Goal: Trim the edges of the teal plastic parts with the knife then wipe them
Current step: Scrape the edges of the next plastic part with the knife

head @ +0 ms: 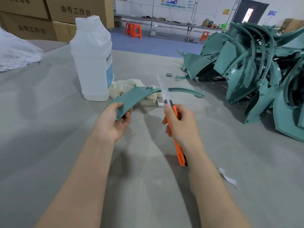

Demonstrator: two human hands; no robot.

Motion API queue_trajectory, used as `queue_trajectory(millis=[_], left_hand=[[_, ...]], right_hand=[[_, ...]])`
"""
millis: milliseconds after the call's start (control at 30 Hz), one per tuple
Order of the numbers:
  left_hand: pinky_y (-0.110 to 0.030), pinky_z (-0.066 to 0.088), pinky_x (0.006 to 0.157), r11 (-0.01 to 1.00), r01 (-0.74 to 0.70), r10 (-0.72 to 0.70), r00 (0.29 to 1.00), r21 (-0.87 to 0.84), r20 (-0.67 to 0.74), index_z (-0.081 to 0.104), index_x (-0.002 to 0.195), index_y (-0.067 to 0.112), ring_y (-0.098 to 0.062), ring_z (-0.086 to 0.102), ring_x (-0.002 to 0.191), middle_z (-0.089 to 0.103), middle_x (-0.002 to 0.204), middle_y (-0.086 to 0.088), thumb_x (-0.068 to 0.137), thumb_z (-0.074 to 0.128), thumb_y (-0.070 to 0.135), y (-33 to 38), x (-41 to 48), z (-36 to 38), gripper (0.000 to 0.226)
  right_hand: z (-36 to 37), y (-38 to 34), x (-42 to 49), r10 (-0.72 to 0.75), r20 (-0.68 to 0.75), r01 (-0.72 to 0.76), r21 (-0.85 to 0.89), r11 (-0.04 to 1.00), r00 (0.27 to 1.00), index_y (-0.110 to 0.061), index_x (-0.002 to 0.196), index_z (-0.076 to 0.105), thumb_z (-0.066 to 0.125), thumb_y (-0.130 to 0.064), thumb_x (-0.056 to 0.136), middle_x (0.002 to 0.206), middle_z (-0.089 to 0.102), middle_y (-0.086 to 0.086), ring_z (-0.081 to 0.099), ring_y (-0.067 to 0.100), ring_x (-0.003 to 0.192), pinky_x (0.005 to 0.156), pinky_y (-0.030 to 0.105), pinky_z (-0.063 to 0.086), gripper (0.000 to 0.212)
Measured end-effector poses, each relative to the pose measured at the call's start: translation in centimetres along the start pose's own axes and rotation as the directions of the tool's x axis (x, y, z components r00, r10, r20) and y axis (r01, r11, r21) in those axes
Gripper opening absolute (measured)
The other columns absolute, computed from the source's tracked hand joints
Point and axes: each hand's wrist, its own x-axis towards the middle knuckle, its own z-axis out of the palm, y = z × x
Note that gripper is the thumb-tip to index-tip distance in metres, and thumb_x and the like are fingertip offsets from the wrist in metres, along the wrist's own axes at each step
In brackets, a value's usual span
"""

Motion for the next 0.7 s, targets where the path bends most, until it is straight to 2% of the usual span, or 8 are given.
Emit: queue_trajectory(millis=[67,133,167,233,367,500,600,700], left_hand=[[-0.016,0.049,0.043,0.999,0.004,-0.003,1.000,-0.048,0.004,0.052,0.112,0.000,-0.013,0.064,0.045,0.060,0.084,-0.013,0.095,0.048,0.004,-0.1,-0.3,0.2,0.019],[-0.018,0.052,0.047,0.993,0.014,-0.012,1.000,-0.118,0.021,0.052,0.115,-0.001,-0.016,0.066,0.048,0.062,0.086,-0.015,0.094,0.047,0.003,-0.1,-0.5,0.4,0.022],[-0.020,0.054,0.049,0.988,0.026,-0.021,0.999,-0.155,0.033,0.053,0.118,-0.001,-0.017,0.067,0.051,0.063,0.087,-0.015,0.094,0.047,0.002,-0.1,-0.5,0.4,0.024],[-0.022,0.056,0.054,0.976,0.055,-0.044,0.997,-0.210,0.057,0.052,0.125,-0.002,-0.017,0.069,0.056,0.065,0.090,-0.015,0.094,0.047,0.002,0.0,-0.6,0.4,0.031],[-0.020,0.057,0.056,0.975,0.071,-0.055,0.995,-0.212,0.078,0.051,0.130,-0.001,-0.016,0.066,0.073,0.066,0.094,-0.012,0.096,0.048,0.004,0.0,-0.9,0.7,0.035],[-0.018,0.054,0.051,0.975,0.093,-0.077,0.993,-0.204,0.087,0.057,0.121,-0.001,-0.016,0.067,0.078,0.067,0.094,-0.012,0.095,0.051,0.005,0.1,-1.3,0.8,0.027],[-0.017,0.053,0.051,0.999,-0.015,0.017,0.998,-0.048,0.062,0.059,0.098,0.006,-0.015,0.065,0.075,0.066,0.091,-0.009,0.094,0.052,0.004,0.0,-1.7,1.3,0.009],[-0.021,0.054,0.056,0.920,-0.251,0.230,0.968,0.301,0.105,0.058,0.104,0.014,-0.013,0.065,0.083,0.067,0.099,-0.004,0.093,0.052,0.005,-0.5,-1.9,1.6,0.016]], right_hand=[[0.8,-0.2,-0.5,-0.084,0.071,0.090,-0.083,0.992,0.994,-0.023,0.088,0.061,0.058,-0.034,0.094,0.069,0.064,0.000,0.056,0.014,0.052,0.054,0.031,0.049,0.013],[1.1,-0.2,-0.7,-0.206,0.065,0.214,-0.168,0.962,0.976,-0.026,0.097,0.057,0.060,-0.031,0.093,0.071,0.060,-0.009,0.058,0.004,0.063,0.061,0.017,0.045,0.007],[0.9,-0.3,-0.7,-0.265,0.048,0.269,-0.220,0.938,0.963,-0.025,0.105,0.055,0.060,-0.028,0.094,0.074,0.057,-0.014,0.055,-0.001,0.067,0.061,0.007,0.039,0.013],[0.4,-0.3,-0.5,-0.320,0.042,0.318,-0.284,0.904,0.946,-0.020,0.115,0.050,0.059,-0.023,0.095,0.086,0.057,-0.010,0.051,0.002,0.074,0.066,0.003,0.036,0.023],[-0.2,-0.2,-0.5,-0.347,0.051,0.348,-0.267,0.899,0.936,-0.032,0.106,0.041,0.058,-0.022,0.094,0.080,0.061,-0.010,0.067,0.017,0.076,0.071,0.034,0.052,0.023],[-0.1,0.2,0.1,-0.371,-0.133,0.303,-0.364,0.881,0.919,-0.025,0.118,0.050,0.058,-0.025,0.094,0.064,0.047,-0.015,0.050,0.003,0.058,0.057,0.023,0.036,0.025],[-0.6,-0.1,0.5,-0.277,-0.304,0.223,-0.200,0.954,0.912,-0.023,0.111,0.055,0.065,-0.025,0.090,0.062,0.049,-0.014,0.051,-0.004,0.060,0.058,0.010,0.038,0.023],[-1.1,-0.5,0.2,-0.331,-0.266,0.294,-0.169,0.941,0.905,-0.029,0.111,0.055,0.070,-0.024,0.086,0.079,0.061,-0.019,0.052,-0.006,0.064,0.065,0.007,0.041,0.030]])
